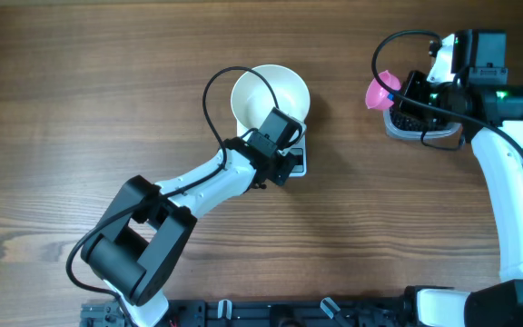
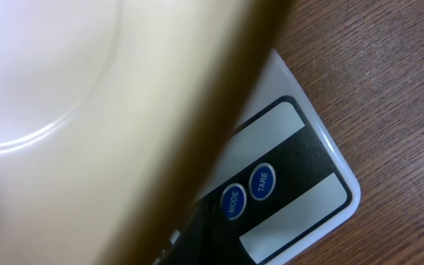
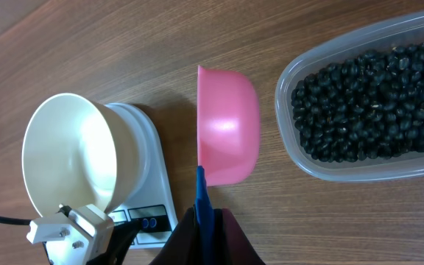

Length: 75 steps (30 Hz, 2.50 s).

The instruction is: Scoop item into bowl and weigh 150g on scale

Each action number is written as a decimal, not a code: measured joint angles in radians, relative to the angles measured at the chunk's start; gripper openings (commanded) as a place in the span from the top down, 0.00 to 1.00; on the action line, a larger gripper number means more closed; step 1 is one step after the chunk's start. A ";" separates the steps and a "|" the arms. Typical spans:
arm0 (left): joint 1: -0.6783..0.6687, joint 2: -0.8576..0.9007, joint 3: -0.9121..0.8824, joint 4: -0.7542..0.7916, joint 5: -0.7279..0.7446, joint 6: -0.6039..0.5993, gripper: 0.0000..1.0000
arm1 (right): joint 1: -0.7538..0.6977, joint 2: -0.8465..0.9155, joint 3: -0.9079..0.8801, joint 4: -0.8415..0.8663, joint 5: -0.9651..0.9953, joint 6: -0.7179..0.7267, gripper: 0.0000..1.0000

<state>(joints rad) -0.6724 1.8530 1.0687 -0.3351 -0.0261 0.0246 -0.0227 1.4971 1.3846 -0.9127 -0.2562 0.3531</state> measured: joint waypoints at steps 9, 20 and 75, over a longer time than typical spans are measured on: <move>0.000 0.000 0.002 -0.005 -0.002 -0.005 0.96 | 0.000 0.000 0.000 0.000 0.000 0.000 0.96; -0.010 0.000 0.002 -0.004 -0.037 -0.048 0.96 | 0.000 0.000 0.000 -0.001 0.000 0.000 0.96; 0.319 -0.452 -0.022 -0.081 0.077 -0.049 0.96 | 0.000 0.000 0.000 0.205 -0.029 -0.120 0.96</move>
<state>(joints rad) -0.3534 1.4014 1.0470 -0.4160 0.0513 -0.0246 -0.0227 1.4971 1.3846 -0.7078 -0.2852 0.2329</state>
